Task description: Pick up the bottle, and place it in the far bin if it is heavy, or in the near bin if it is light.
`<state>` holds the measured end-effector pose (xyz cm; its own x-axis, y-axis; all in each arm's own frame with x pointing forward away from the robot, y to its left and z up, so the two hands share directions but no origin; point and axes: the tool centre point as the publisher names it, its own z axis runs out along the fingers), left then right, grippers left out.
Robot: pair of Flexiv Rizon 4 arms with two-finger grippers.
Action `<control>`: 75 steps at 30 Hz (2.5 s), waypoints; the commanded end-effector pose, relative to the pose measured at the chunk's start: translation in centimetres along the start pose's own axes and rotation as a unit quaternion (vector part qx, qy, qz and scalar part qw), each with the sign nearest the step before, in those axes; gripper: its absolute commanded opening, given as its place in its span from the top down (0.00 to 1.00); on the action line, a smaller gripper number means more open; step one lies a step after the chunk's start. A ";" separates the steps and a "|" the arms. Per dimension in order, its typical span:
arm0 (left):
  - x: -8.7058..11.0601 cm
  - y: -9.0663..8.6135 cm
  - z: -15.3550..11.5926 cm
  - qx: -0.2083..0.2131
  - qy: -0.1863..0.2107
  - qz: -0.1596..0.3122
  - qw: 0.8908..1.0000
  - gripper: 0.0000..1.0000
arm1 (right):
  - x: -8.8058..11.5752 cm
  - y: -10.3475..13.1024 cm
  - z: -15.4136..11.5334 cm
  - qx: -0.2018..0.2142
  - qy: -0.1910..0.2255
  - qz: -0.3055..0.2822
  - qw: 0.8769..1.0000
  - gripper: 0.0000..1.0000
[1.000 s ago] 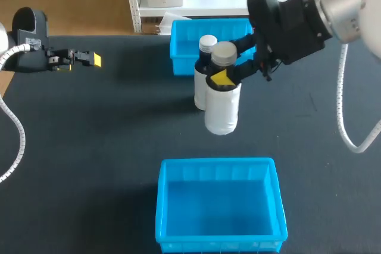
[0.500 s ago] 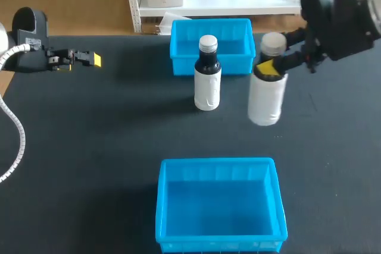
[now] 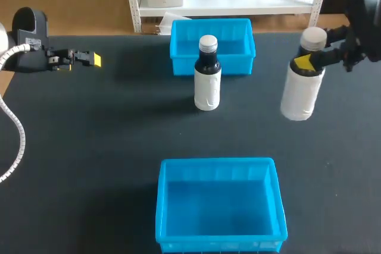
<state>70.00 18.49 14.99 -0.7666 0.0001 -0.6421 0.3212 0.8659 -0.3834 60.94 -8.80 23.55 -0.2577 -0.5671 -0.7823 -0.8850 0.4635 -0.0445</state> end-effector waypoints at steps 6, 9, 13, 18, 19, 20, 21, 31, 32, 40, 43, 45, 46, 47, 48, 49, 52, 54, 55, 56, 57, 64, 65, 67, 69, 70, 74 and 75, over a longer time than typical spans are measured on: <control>0.0 0.0 0.0 0.000 0.000 0.000 1.000 0.00 | 1.0 -0.3 -1.1 0.014 0.005 0.012 1.000 1.00; 0.0 0.0 0.0 0.000 0.000 0.000 1.000 0.00 | 0.9 0.1 -1.6 0.014 0.004 0.013 1.000 1.00; 0.0 0.0 0.0 0.000 0.000 0.000 1.000 0.00 | 0.4 1.6 -2.4 0.012 -0.002 0.010 1.000 1.00; 0.0 0.0 0.0 0.000 0.000 0.000 1.000 0.00 | -0.4 4.5 -2.7 -0.005 -0.007 0.000 1.000 1.00; 0.0 0.0 0.0 0.000 0.000 0.000 1.000 0.00 | -0.6 5.1 -2.7 -0.011 -0.009 -0.003 1.000 1.00; 0.0 0.0 0.0 0.000 0.000 0.000 1.000 0.00 | -0.9 5.7 -2.6 -0.017 -0.010 -0.008 1.000 1.00; 0.0 0.0 0.0 0.000 0.000 0.000 1.000 0.00 | -1.2 6.3 -2.5 -0.023 -0.012 -0.012 1.000 1.00; 0.0 0.0 0.0 0.000 0.000 0.000 1.000 0.00 | -4.8 12.8 1.0 -0.123 -0.021 -0.076 0.989 1.00; 0.0 0.0 0.0 0.000 0.000 0.000 1.000 0.00 | -5.0 13.4 1.4 -0.133 -0.021 -0.082 0.987 1.00; 0.0 0.0 0.0 0.000 0.000 0.000 1.000 0.00 | -6.3 17.4 4.3 -0.205 -0.029 -0.116 0.972 1.00; 0.0 0.0 0.0 0.000 0.000 0.000 1.000 0.00 | -6.4 18.7 5.3 -0.228 -0.032 -0.124 0.965 1.00; 0.0 0.0 0.0 0.000 0.000 0.000 1.000 0.00 | -6.4 19.4 5.9 -0.239 -0.032 -0.127 0.962 1.00; 0.0 0.0 0.0 0.000 0.000 0.000 1.000 0.00 | -6.3 19.8 6.3 -0.248 -0.034 -0.129 0.959 1.00; 0.0 0.0 0.0 0.000 0.000 0.000 1.000 0.00 | -6.3 20.2 6.6 -0.254 -0.034 -0.131 0.958 1.00; 0.0 0.0 0.0 0.000 0.000 0.000 1.000 0.00 | -6.3 20.4 6.8 -0.261 -0.035 -0.133 0.956 1.00; 0.0 0.0 0.0 0.000 0.000 0.000 1.000 0.00 | -6.2 20.7 7.1 -0.268 -0.036 -0.134 0.953 1.00; 0.0 0.0 0.0 0.000 0.000 0.000 1.000 0.00 | -6.1 21.5 7.8 -0.284 -0.039 -0.142 0.947 1.00; 0.0 0.0 0.0 0.000 0.000 0.000 1.000 0.00 | -6.0 21.8 8.2 -0.291 -0.040 -0.147 0.944 1.00; 0.0 0.0 0.0 0.000 0.000 0.000 1.000 0.00 | -5.9 22.0 8.4 -0.295 -0.040 -0.150 0.943 1.00; 0.0 0.0 0.0 0.000 0.000 0.000 1.000 0.00 | -5.8 22.2 8.7 -0.299 -0.040 -0.152 0.941 1.00; 0.0 0.0 0.0 0.000 0.000 0.000 1.000 0.00 | -5.6 22.3 9.0 -0.302 -0.040 -0.154 0.940 1.00; 0.0 0.0 0.0 0.000 0.000 0.000 1.000 0.00 | -4.3 22.5 10.5 -0.309 -0.034 -0.162 0.936 1.00; 0.0 0.0 0.0 0.000 0.000 0.000 1.000 0.00 | -4.0 22.5 10.7 -0.310 -0.034 -0.163 0.936 1.00; 0.0 0.0 0.0 0.000 0.000 0.000 1.000 0.00 | -3.5 22.4 11.0 -0.314 -0.032 -0.163 0.935 1.00; 0.0 0.0 0.0 0.000 0.000 0.000 1.000 0.00 | -3.0 22.4 11.4 -0.322 -0.030 -0.169 0.931 1.00; 0.0 0.0 0.0 0.000 0.000 0.000 1.000 0.00 | -2.8 22.4 11.6 -0.326 -0.028 -0.174 0.929 1.00; 0.0 0.0 0.0 0.000 0.000 0.000 1.000 0.00 | -2.1 22.4 12.3 -0.339 -0.027 -0.192 0.920 1.00; 0.0 0.0 0.0 0.000 0.000 0.000 1.000 0.00 | -1.9 22.4 12.4 -0.342 -0.027 -0.196 0.919 1.00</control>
<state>70.00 18.49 14.99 -0.7666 0.0001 -0.6421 0.3212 0.8659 -0.3834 45.75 10.72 16.88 0.1339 -0.5642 -0.8147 -0.9554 -0.2919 0.0451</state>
